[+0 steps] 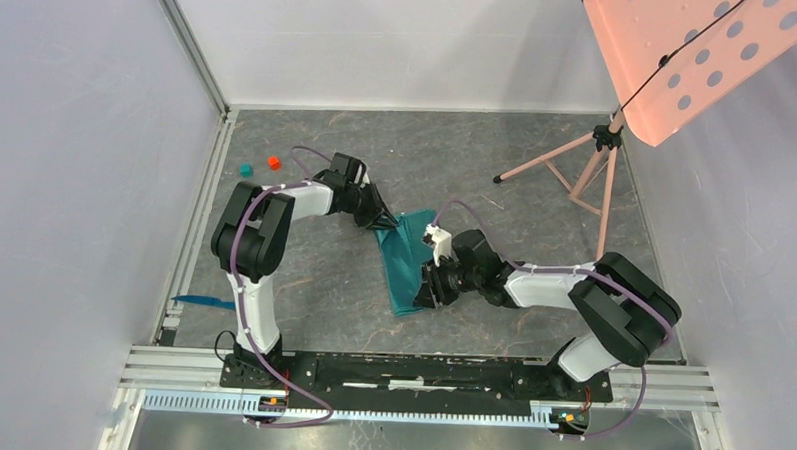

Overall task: Fold the napkin into a case and place the utensils inside
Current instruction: Smooth out the 2/3-rectangle-folded napkin at the center of the board.

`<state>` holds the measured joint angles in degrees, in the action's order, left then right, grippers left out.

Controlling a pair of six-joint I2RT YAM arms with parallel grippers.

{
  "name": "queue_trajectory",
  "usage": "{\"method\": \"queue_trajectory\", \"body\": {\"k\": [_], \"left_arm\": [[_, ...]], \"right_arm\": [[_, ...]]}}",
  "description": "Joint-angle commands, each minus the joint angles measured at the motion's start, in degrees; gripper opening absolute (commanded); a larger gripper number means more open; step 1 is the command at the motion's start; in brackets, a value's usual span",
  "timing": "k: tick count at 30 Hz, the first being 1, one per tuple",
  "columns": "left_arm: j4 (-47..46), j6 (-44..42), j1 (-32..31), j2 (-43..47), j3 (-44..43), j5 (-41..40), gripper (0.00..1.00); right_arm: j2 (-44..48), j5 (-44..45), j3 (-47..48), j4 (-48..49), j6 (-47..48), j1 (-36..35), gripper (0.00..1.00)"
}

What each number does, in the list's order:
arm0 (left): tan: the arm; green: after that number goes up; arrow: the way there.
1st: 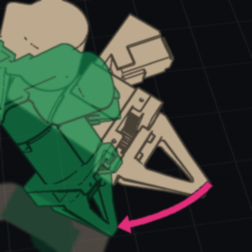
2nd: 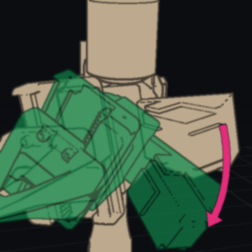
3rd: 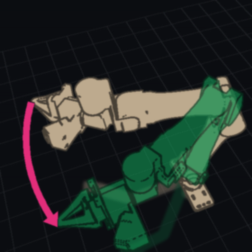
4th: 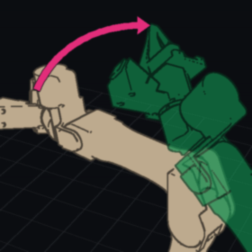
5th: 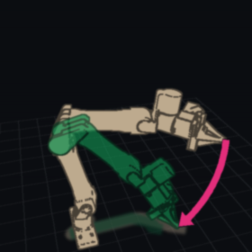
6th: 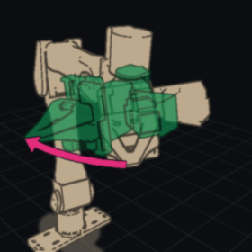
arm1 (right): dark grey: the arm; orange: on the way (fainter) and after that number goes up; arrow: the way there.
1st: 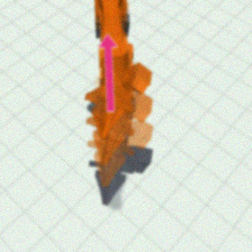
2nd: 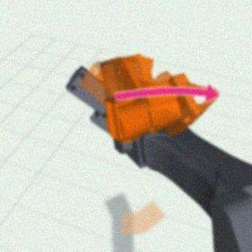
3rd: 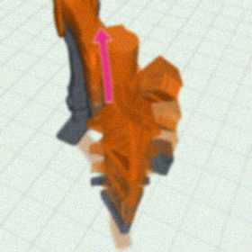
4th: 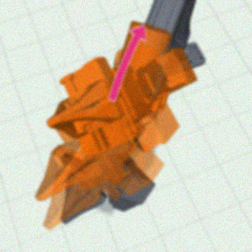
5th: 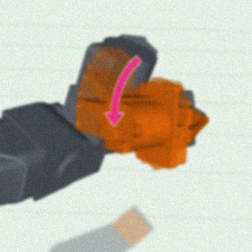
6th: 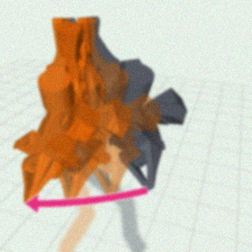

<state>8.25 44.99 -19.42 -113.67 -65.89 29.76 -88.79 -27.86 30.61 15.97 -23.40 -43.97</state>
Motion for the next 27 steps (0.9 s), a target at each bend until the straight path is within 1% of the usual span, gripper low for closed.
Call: {"method": "queue_trajectory", "body": {"k": [1, 3, 5, 7, 8, 10, 12, 14, 16, 18, 21, 23, 24, 27], "left_arm": [[4.06, -5.31, -0.07, 2.57, -2.29, -2.80, 0.27], [6.63, -6.96, -0.18, 5.78, -3.06, -1.49, 0.33], [8.49, -7.62, -0.45, 9.80, -3.03, 0.29, 0.45], [9.07, -7.46, -0.77, 14.54, -1.82, 1.71, 0.60], [9.47, -7.32, -1.11, 17.15, -0.86, 1.71, 0.67], [11.00, -7.45, -2.07, 21.18, 0.79, 0.94, 0.75], [12.75, -7.36, -3.00, 24.87, 2.78, 0.00, 0.83], [12.98, -6.23, -4.12, 29.24, 5.56, -0.84, 0.85], [13.13, -4.86, -5.75, 32.91, 8.63, -2.09, 0.85], [13.56, -3.43, -8.43, 36.16, 10.89, -4.59, 0.85], [14.16, -0.99, -13.96, 39.27, 13.33, -9.28, 0.84], [13.87, 0.84, -18.32, 40.10, 14.64, -12.52, 0.83], [13.90, 1.74, -20.88, 40.19, 15.01, -14.45, 0.83], [13.94, 5.14, -28.49, 40.17, 16.33, -23.56, 0.82]], "right_arm": [[3.57, 1.41, 2.12, -4.10, -1.00, -0.34, 0.45], [6.61, 1.97, 4.79, -9.07, 1.90, 1.01, 0.56], [9.55, 2.55, 5.98, -13.39, 3.68, 3.92, 0.66], [11.87, 2.62, 6.03, -17.49, 4.71, 8.27, 0.74], [12.36, 3.09, 6.20, -20.33, 5.53, 9.93, 0.76], [12.53, 2.45, 5.47, -22.39, 6.42, 14.13, 0.76], [11.89, -0.53, 3.08, -20.01, 5.17, 16.81, 0.76], [9.80, -3.66, 2.06, -18.09, 4.38, 18.43, 0.72], [8.37, -4.29, 1.30, -16.44, 3.95, 18.78, 0.67], [7.71, -5.33, -0.35, -11.65, 2.64, 18.70, 0.60], [6.96, -6.07, -2.70, -8.35, 0.39, 18.14, 0.48], [7.09, -6.41, -4.23, -6.40, -1.22, 16.35, 0.40], [7.50, -6.66, -4.85, -5.21, -2.63, 14.70, 0.38], [10.33, -7.08, -6.66, -1.80, -6.96, 9.80, 0.38]]}}
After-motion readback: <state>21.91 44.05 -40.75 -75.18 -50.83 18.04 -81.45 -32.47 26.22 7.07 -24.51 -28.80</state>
